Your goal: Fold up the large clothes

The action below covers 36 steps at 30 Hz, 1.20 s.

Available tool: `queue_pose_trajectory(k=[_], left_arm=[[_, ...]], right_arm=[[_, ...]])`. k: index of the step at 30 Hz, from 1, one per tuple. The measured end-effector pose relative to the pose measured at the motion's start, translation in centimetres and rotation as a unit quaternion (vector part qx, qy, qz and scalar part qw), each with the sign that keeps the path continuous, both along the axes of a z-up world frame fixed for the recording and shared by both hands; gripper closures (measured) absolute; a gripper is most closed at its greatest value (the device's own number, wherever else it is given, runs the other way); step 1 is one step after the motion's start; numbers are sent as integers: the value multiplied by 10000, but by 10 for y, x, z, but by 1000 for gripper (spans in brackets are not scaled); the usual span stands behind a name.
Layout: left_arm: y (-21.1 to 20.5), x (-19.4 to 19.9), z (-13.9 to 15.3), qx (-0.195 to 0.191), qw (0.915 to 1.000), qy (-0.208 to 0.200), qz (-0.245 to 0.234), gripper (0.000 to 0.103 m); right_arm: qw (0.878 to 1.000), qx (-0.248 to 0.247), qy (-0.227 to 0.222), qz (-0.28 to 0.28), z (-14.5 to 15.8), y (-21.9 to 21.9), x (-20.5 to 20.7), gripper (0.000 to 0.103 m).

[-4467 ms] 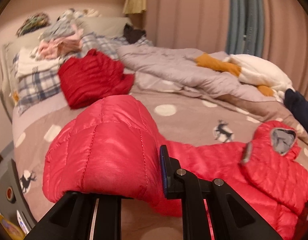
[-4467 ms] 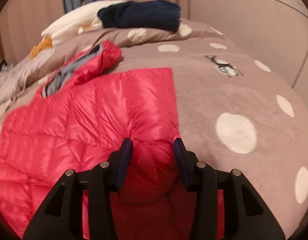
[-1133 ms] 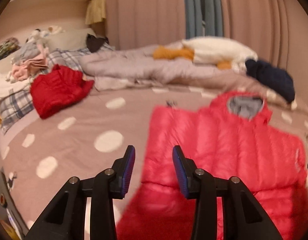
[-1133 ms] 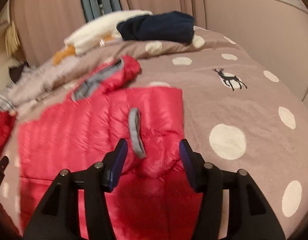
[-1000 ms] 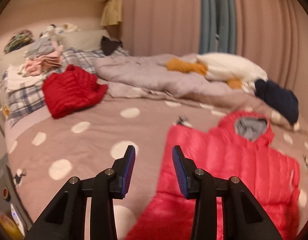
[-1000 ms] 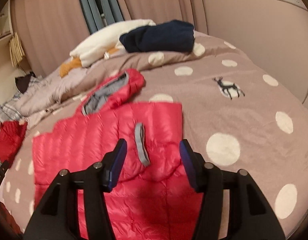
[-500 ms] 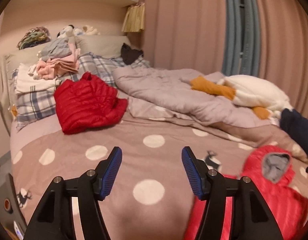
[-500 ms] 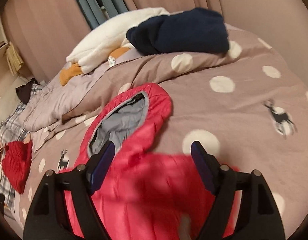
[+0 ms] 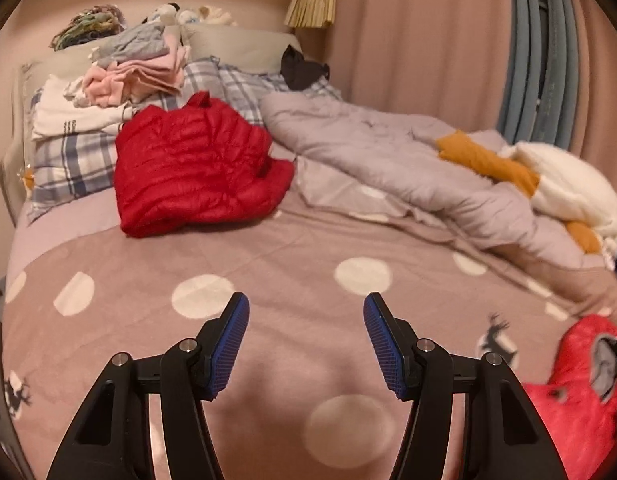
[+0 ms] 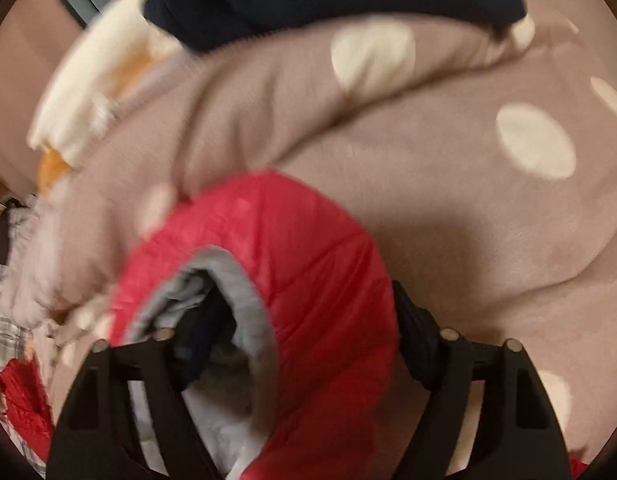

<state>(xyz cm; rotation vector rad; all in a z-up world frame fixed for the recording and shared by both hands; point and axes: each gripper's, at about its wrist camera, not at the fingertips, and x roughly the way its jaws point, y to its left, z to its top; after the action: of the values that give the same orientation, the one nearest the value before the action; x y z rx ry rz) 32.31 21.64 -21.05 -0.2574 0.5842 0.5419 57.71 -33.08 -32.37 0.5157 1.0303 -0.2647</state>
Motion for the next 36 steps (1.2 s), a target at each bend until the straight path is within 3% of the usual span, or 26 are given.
queue_pose_trajectory(k=[2,4,7,9,11,13,14,15,20,22,24,26,28,31,34,36], left_arm=[[5,-2,-5,126,9998,138,21,42],[8,-4,-6,279,9992,275,110,42],[7,-17,6,170,9996,163,179,42],[0,-25,16,186,9997,41,120,42],[-13,-34,29,370,9993,-18,58,42],[-25,-40,37,450,9990,-15,29,42],[-32,-43,41,386,9992,-7,-35,42],[-38,-46,43,232,9996,-3,-163,42],[-66,-56,48,-179,9978,-49,-636,42],[-79,-58,49,-257,9961,-90,-836,42],[-95,-61,47,-498,9917,-159,-1173,41],[-109,-57,42,-922,9833,-140,-1564,39],[-122,-52,40,-1156,9757,-165,-1856,39],[-139,-37,33,-1461,9655,-37,-2154,38],[-151,-19,15,-2123,9427,146,-2571,38],[-161,-6,-1,-2304,9338,387,-2711,38]], right_arm=[[9993,-233,-233,-165,9,-2,-4,91],[9968,-23,-788,-150,36,-4,-11,90],[9821,-648,-1658,622,103,21,-33,91],[9627,-782,-2290,1212,145,41,-64,91],[9330,-684,-2946,1949,178,60,-109,90],[9063,-907,-3316,2458,194,75,-161,86],[9027,-992,-3329,2538,194,79,-180,83],[9041,-989,-3284,2551,191,79,-200,81],[9367,-141,-2557,2387,155,53,-249,36],[9486,210,-2216,2251,148,41,-259,32],[9486,764,-2241,2101,145,32,-270,29],[9466,1265,-2343,1820,144,21,-287,14],[9434,1541,-2465,1597,145,14,-298,8],[9494,1678,-2283,1355,142,16,-285,7],[9449,2196,-2056,1289,124,21,-266,9],[9538,2210,-1644,1199,102,32,-252,10]])
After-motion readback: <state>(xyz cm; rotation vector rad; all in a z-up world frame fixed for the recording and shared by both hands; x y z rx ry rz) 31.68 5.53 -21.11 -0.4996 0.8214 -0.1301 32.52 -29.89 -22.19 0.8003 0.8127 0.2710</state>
